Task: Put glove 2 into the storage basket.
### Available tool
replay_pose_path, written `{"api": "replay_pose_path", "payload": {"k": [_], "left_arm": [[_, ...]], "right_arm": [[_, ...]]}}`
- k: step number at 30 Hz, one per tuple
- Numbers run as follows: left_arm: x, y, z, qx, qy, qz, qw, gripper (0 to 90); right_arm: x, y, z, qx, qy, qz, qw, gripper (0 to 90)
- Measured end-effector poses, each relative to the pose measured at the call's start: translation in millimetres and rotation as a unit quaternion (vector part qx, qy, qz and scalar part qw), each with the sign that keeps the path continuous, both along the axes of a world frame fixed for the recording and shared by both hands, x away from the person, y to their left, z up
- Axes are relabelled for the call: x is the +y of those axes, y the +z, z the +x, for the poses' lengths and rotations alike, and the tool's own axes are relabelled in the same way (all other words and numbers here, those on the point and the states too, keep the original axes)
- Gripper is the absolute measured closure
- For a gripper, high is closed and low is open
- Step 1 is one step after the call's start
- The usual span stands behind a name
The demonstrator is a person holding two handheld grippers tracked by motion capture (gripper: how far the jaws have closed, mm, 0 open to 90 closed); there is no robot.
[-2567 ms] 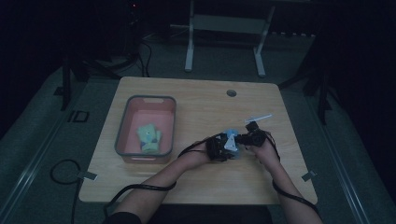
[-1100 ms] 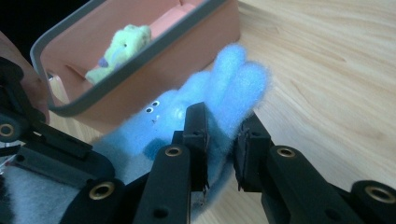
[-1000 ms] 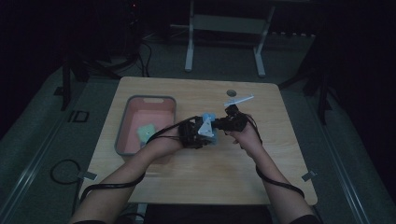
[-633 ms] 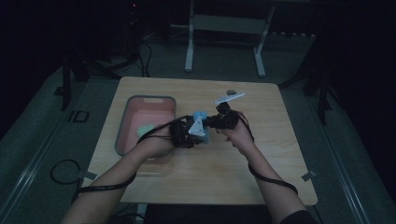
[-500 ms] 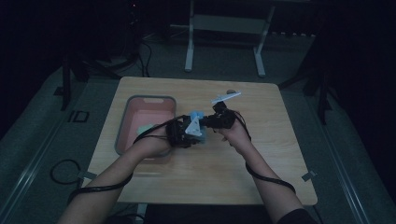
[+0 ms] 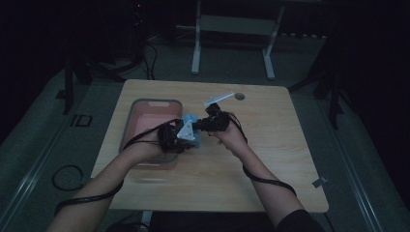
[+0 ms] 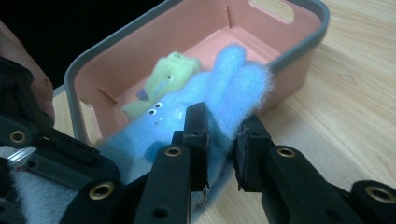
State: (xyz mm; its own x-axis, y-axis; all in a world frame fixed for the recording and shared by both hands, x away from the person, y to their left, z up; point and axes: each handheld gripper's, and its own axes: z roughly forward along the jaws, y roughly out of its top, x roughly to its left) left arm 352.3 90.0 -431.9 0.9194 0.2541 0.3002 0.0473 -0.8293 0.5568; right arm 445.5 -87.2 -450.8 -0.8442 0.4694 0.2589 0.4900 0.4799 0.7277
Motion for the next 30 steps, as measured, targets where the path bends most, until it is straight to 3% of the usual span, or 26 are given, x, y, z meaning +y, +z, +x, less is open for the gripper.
{"api": "replay_pose_path", "payload": {"k": [14, 30], "left_arm": [[35.6, -0.7, -3.5, 0.007, 0.026, 0.006, 0.9996, 75.6], [77.8, -12.2, -1.6, 0.025, 0.059, 0.017, 0.9978, 75.6]], "right_arm": [[46.4, 2.3, 3.2, -0.003, 0.027, -0.004, 0.9996, 77.2], [98.6, -3.4, 7.4, 0.008, 0.053, -0.002, 0.9986, 77.2]]}}
